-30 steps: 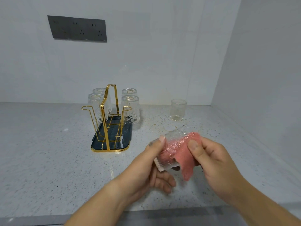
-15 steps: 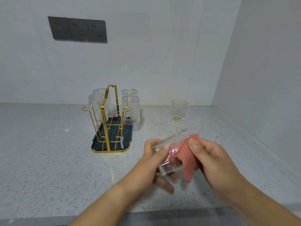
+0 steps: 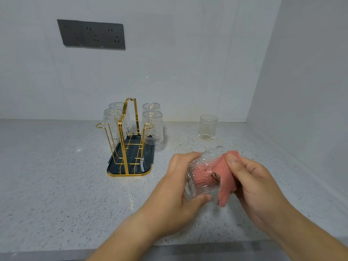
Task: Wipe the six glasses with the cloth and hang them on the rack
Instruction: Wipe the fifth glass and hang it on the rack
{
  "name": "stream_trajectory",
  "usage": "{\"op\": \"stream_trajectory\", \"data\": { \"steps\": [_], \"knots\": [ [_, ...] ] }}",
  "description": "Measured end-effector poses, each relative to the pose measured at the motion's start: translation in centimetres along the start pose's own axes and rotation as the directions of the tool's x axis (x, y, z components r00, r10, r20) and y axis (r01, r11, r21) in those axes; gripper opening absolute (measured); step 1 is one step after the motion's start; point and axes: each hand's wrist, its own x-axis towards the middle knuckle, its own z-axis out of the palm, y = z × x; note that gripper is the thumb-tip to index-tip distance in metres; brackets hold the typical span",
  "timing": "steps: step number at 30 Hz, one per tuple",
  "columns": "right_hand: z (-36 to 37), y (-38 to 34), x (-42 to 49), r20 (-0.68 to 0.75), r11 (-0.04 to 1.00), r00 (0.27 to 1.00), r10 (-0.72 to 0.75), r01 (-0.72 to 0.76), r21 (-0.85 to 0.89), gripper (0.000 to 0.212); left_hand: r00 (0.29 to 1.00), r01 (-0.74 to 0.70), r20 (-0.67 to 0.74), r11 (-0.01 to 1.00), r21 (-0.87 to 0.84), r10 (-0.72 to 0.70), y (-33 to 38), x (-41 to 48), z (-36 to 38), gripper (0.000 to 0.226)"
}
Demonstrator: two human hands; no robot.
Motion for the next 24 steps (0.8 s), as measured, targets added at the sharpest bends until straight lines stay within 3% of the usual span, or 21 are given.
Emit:
{"op": "stream_trajectory", "data": {
  "steps": [2,5,7,8,10,12,14,16,18,24],
  "knots": [
    [-0.1,0.2,-0.2,-0.005,0.998,1.000,-0.020,0.019,-0.058,0.049,0.971,0.229,0.148,0.898,-0.375,-0.186,1.1,0.9,0.2,0.068],
    [0.1,0.4,-0.7,0.031,0.995,0.997,-0.071,0.073,-0.075,0.050,0.823,0.565,0.348,0.593,-0.573,-0.449,1.2,1.9,0.0,0.035],
    [0.1,0.2,-1.0,0.053,0.989,0.993,-0.104,0.108,-0.099,0.048,0.784,0.615,0.492,0.368,-0.697,-0.378,0.9,1.5,-0.2,0.054],
    [0.0,0.1,-1.0,0.068,0.987,0.992,-0.108,0.115,-0.109,0.047,0.795,0.596,0.489,0.313,-0.739,-0.360,0.8,1.4,-0.3,0.058],
    [-0.2,-0.1,-0.9,0.092,0.984,0.991,-0.096,0.108,-0.139,0.047,0.847,0.518,0.408,0.359,-0.776,-0.340,0.4,0.4,-0.6,0.050],
    [-0.2,-0.1,-0.7,0.096,0.983,0.993,-0.067,0.082,-0.163,0.050,0.913,0.405,0.274,0.599,-0.691,-0.301,0.5,0.3,-0.4,0.042],
    [-0.1,-0.1,-0.4,0.079,0.986,0.997,-0.025,0.037,-0.165,0.050,0.967,0.252,0.143,0.865,-0.433,-0.210,0.2,0.4,-0.2,0.047],
    [0.0,0.1,-0.1,0.046,0.982,0.999,0.006,0.003,-0.190,0.051,0.999,0.026,0.030,1.000,-0.017,-0.025,-0.6,0.2,0.2,0.060],
    [0.4,0.0,0.1,0.025,0.974,1.000,0.012,-0.006,-0.228,0.054,0.993,-0.112,0.000,0.964,0.239,0.115,-1.1,0.1,0.5,0.069],
    [1.3,0.4,0.3,-0.011,0.973,1.000,-0.010,0.007,-0.232,0.048,0.998,-0.058,0.004,0.909,0.412,0.061,-0.8,0.3,1.2,0.093]
  ]
}}
